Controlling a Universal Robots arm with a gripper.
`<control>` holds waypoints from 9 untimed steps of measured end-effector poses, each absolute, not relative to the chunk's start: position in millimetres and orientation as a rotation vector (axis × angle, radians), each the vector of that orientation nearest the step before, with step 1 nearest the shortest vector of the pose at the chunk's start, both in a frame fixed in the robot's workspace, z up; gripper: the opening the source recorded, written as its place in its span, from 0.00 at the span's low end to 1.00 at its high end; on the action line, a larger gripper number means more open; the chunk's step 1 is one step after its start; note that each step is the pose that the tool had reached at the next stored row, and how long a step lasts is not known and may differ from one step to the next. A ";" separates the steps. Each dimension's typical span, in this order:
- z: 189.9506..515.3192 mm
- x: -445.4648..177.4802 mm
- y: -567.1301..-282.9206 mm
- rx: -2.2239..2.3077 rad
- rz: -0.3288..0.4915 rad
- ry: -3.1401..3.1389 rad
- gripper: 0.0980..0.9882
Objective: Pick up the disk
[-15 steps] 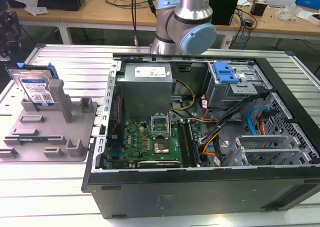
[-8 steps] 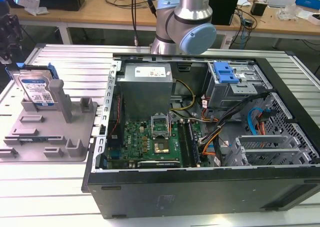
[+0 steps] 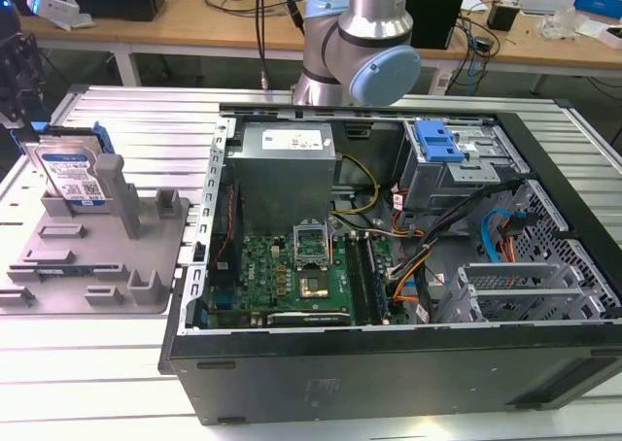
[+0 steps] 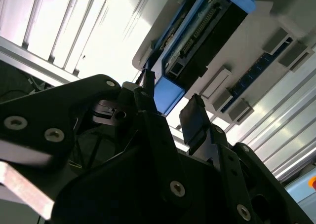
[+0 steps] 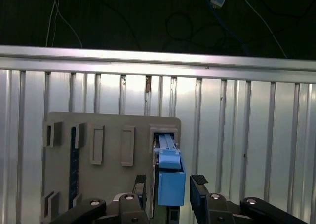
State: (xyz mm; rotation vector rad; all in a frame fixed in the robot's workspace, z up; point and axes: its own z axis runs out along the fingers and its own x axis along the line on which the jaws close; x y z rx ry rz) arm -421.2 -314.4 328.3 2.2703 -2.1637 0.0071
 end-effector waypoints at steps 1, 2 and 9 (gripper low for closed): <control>328.3 -421.2 -314.4 2.271 0.007 -2.164 0.43; 328.2 -421.1 -314.4 2.271 0.007 -2.163 0.43; 327.2 -420.8 -314.4 2.249 0.007 -2.186 0.43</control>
